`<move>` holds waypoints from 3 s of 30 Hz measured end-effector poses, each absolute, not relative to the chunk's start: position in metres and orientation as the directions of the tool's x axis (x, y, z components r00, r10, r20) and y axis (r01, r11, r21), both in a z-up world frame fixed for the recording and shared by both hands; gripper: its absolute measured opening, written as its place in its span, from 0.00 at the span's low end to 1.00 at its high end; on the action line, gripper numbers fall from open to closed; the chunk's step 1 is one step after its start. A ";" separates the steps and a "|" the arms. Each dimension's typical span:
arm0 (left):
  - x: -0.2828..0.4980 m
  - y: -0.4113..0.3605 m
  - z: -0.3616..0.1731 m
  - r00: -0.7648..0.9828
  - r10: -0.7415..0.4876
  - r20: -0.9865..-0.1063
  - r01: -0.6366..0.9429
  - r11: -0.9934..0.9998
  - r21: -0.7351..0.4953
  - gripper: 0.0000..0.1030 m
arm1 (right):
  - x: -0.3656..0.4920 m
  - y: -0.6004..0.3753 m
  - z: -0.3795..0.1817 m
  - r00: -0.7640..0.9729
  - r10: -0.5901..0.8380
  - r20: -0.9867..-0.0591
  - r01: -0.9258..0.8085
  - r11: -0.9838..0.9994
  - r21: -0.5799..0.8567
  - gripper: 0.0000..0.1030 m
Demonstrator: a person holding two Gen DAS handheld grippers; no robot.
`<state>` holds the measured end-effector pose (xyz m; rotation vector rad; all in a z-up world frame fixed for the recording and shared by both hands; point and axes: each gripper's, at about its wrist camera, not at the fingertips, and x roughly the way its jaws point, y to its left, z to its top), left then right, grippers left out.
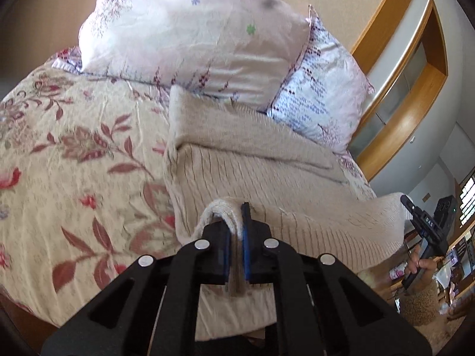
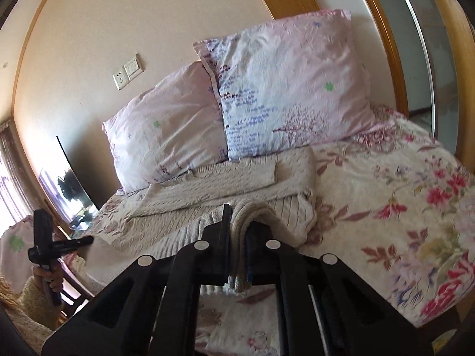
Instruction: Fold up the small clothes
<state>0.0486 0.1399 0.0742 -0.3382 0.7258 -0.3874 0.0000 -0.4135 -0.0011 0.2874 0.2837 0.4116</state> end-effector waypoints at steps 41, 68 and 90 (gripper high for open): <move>0.310 0.128 0.021 0.670 -0.430 -0.605 -0.116 0.744 -0.658 0.31 | 0.295 -0.417 -0.033 0.775 0.492 -0.397 -0.031 0.657 0.754 0.44; 0.226 0.115 0.022 0.640 -0.221 -0.736 0.047 0.967 -0.249 0.26 | 0.207 -0.418 -0.042 0.747 0.320 -0.583 -0.086 0.916 0.393 0.21; 0.209 0.128 0.021 0.647 -0.255 -0.718 0.093 0.962 -0.258 0.07 | 0.179 -0.412 -0.045 0.780 0.209 -0.590 -0.016 0.949 0.316 0.09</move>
